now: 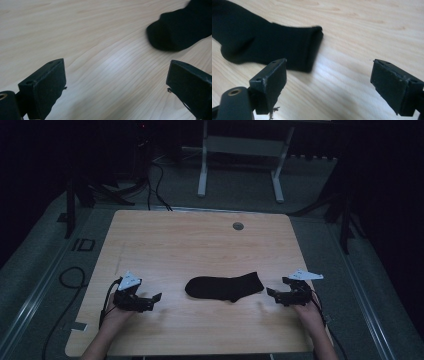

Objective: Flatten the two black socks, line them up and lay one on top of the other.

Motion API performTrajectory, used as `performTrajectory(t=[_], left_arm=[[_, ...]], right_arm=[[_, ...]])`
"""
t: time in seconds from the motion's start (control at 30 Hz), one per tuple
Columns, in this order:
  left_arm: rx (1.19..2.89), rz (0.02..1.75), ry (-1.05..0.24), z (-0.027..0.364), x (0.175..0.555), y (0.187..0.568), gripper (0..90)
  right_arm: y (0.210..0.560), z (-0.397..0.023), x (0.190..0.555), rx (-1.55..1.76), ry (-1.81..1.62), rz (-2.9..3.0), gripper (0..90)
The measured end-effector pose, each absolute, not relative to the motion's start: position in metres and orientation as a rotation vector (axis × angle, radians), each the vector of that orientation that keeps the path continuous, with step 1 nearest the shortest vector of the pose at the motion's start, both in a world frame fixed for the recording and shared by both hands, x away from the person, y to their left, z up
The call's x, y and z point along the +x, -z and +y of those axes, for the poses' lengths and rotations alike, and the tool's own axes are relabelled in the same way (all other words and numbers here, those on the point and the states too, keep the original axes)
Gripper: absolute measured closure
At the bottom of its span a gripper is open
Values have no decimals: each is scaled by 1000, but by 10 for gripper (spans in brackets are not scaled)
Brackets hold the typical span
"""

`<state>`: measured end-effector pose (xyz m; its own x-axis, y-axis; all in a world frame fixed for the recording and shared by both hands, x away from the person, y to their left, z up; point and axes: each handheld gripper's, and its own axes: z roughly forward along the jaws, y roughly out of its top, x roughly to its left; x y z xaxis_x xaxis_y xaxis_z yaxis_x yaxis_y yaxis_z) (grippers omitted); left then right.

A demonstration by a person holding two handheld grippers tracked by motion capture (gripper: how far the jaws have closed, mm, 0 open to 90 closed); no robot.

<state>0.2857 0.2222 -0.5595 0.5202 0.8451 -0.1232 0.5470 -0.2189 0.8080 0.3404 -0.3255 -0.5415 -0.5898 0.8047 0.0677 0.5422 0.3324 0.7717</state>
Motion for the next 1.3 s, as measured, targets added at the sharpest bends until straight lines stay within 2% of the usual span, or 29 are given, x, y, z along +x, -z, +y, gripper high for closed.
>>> performTrajectory(t=[0.57, 1.13, 1.3], left_arm=[[1827, 1259, -509, 267, 253, 571, 28], [1712, 1288, -513, 287, 224, 566, 29], [1716, 1291, -551, 288, 221, 567, 29]], right_arm=[[554, -363, 315, 1326, -1063, 2175, 135], [553, -381, 285, 1417, -1075, 2060, 138], [552, -383, 284, 1454, -1034, 1990, 140]])
